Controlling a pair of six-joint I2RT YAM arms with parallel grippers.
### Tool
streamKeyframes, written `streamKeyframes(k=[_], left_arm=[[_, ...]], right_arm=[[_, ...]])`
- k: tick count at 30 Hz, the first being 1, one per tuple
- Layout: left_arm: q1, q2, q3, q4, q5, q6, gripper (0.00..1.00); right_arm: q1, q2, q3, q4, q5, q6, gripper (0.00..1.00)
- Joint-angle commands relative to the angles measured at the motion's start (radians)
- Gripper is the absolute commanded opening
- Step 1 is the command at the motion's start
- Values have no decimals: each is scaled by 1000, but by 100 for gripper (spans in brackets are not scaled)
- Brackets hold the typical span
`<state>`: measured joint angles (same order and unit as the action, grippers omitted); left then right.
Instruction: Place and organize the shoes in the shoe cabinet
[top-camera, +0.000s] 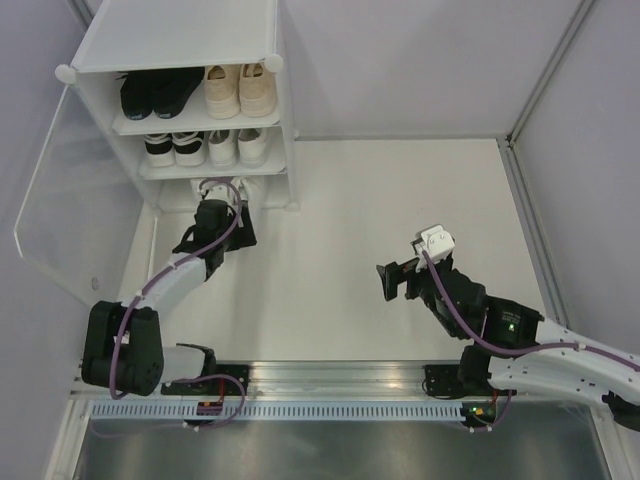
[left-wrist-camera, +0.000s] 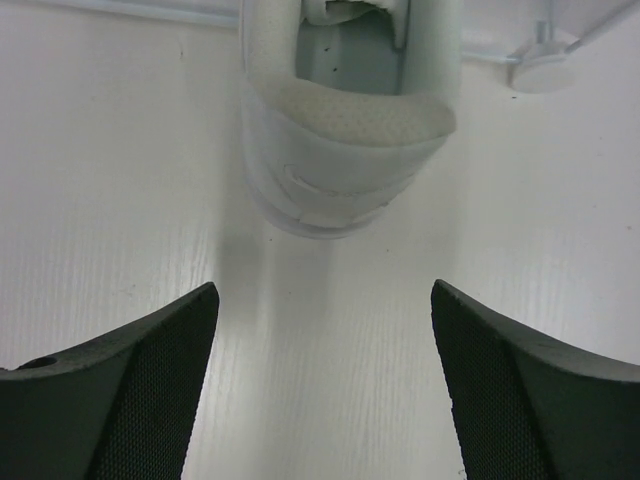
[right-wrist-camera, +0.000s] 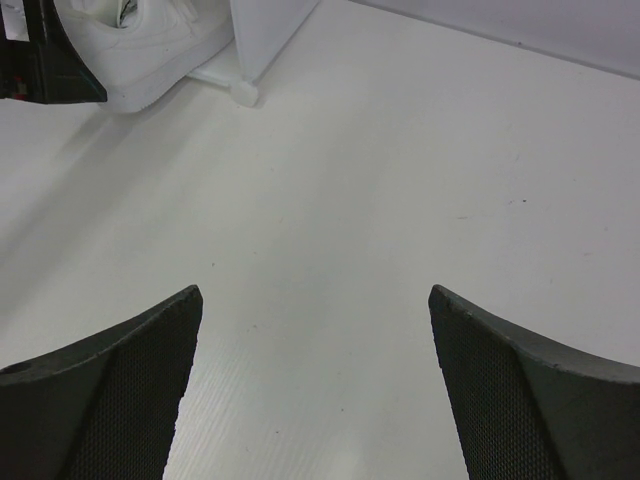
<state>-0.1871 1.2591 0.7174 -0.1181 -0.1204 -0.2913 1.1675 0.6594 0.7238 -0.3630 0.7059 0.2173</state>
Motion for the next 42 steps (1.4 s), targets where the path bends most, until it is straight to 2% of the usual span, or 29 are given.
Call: streamKeyframes(k=[1,9,14,15,18,19,20,21,27,33,42], left_arm=[[3,43,-18,236,-85,-17,88],[3,172,28,327,-93,14,82],[3,220,70,344,-91,11,66],[3,229,74,344,-94,4,62],[3,229,82,351,-149,-29,34],[3,223,79,360,-159,-37,17],[3,220,80,374,-169,-42,10],[3,221,83,377,-179,-57,8],[5,253,132,411,-298,-94,4],[8,339,198,456,-303,-86,4],[44,470,289,463,-252,-106,15]], right_arm=[[-2,-27,-7,25,-8,14,98],[-3,-46,-12,33,-11,8,98],[-3,-30,-11,27,-16,8,98],[-3,-30,-11,27,-14,8,98],[-2,-34,-11,24,-10,8,98],[-2,-35,-11,22,-8,8,98],[-3,-35,-11,22,-8,8,98],[-3,-35,-11,22,-6,8,98],[-2,-27,-11,21,-2,5,98],[-2,-23,-11,18,4,2,98],[-2,-12,-12,12,12,1,98]])
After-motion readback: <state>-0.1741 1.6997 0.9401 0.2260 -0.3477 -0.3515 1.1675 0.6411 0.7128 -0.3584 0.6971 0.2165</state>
